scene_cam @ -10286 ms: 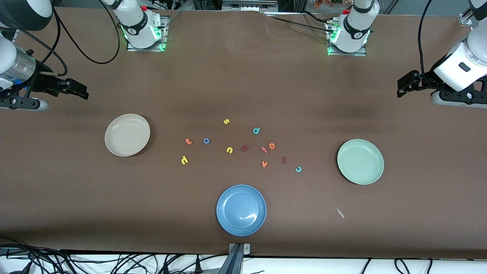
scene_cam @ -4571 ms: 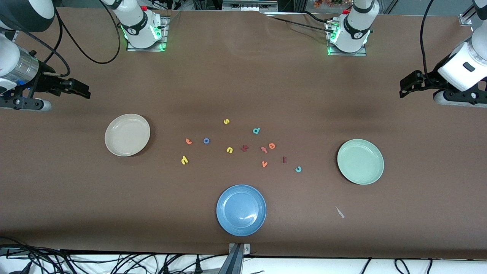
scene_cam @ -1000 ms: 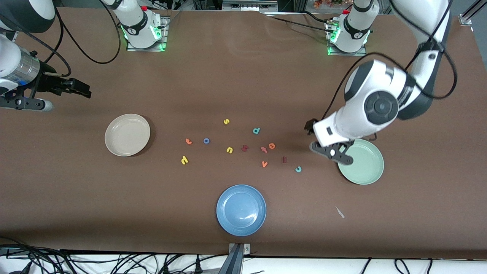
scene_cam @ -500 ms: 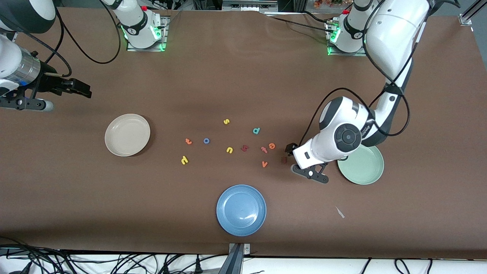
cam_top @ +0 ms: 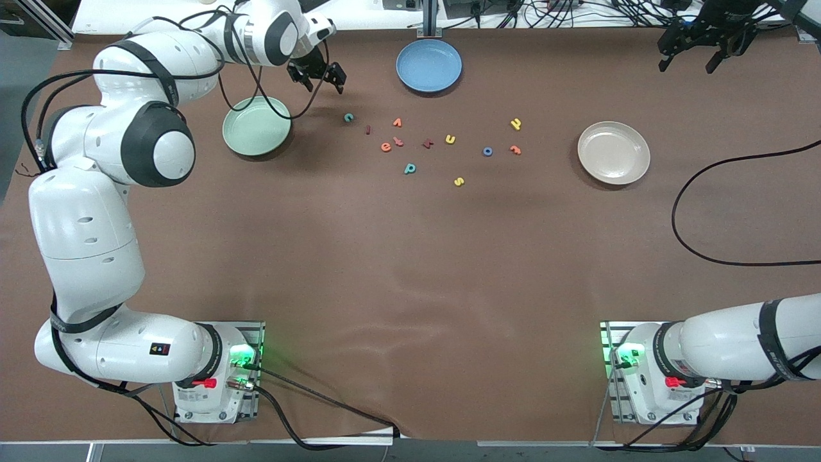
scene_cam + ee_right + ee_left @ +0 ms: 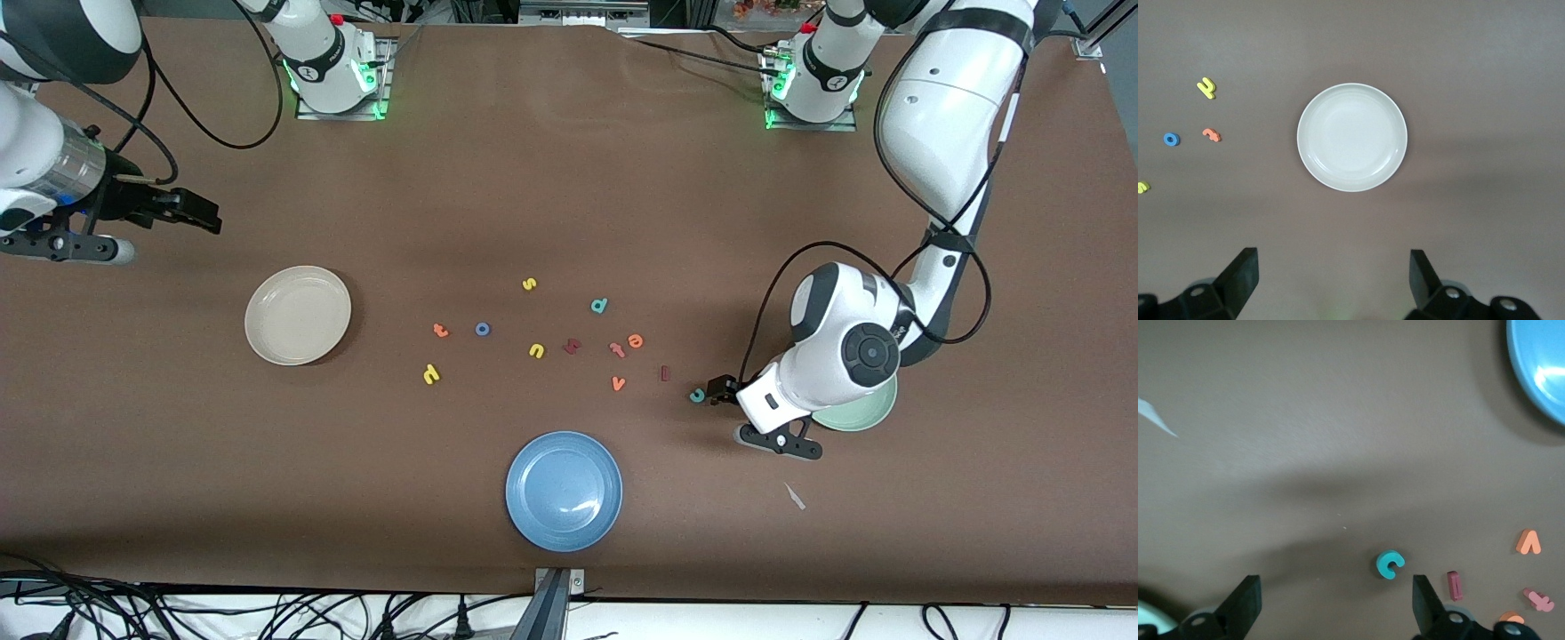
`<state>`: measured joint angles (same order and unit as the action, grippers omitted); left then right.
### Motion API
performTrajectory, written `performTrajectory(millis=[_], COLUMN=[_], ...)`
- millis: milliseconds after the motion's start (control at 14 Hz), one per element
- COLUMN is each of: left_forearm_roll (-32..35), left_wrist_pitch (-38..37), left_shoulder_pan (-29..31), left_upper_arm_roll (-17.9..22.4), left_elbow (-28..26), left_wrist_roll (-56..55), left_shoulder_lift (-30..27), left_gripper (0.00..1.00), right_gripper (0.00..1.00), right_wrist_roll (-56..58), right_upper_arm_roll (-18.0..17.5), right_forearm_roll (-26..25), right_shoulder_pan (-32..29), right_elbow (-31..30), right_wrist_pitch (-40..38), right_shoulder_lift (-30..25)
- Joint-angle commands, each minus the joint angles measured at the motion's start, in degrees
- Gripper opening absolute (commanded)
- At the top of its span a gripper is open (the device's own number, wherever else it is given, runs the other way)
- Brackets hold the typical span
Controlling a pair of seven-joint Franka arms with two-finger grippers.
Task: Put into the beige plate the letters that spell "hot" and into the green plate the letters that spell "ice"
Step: 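Reach the left gripper down to the teal letter c, then grasp the teal c with the left gripper while the right gripper reaches the yellow letter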
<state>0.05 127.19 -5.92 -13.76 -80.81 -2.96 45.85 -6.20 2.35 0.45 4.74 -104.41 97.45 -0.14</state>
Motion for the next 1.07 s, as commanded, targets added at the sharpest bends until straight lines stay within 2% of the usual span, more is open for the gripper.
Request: performTrajectory(millis=[0, 143, 214, 357, 571, 714, 1000], left_forearm_roll=[-0.6, -0.5, -0.5, -0.5, 1.7, 8.0, 8.4], left_wrist_pitch=[0.3, 0.3, 0.4, 3.0, 6.1, 6.4, 6.2], left_shoulder_pan=[-1.5, -2.2, -2.9, -3.2, -3.9, -3.8, -5.4], left_upper_arm_roll=[0.1, 0.1, 0.1, 0.1, 0.7, 0.8, 0.8], left_elbow=[1.9, 1.8, 1.6, 1.2, -0.1, -0.1, -0.7], left_wrist_roll=[0.2, 0.1, -0.5, -1.6, -2.0, -2.2, -7.0], left_shoulder_lift=[2.1, 2.6, 2.8, 3.7, 5.2, 5.6, 5.5], left_gripper=[0.91, 0.89, 0.79, 0.72, 0.71, 0.71, 0.71], right_gripper=[1.0, 1.0, 1.0, 1.0, 1.0, 1.0, 1.0], right_wrist_roll=[-0.3, -2.9, -5.1, -8.6, -14.3, -16.3, -16.4], right_upper_arm_roll=[-0.3, -2.4, -3.1, -5.9, -9.5, -10.0, -10.0], right_forearm_roll=[1.1, 1.5, 1.6, 1.6, 1.5, 1.5, 1.3], right_shoulder_pan=[0.4, 0.4, 0.5, 0.7, 1.0, 2.4, 4.4], right_elbow=[-5.8, -7.2, -7.2, -7.2, -7.2, -7.0, -5.5], right_wrist_pitch=[7.1, 9.9, 10.5, 13.7, 21.0, 25.5, 32.5], right_shoulder_lift=[-0.2, 0.4, 1.6, 3.9, 9.3, 12.9, 20.0])
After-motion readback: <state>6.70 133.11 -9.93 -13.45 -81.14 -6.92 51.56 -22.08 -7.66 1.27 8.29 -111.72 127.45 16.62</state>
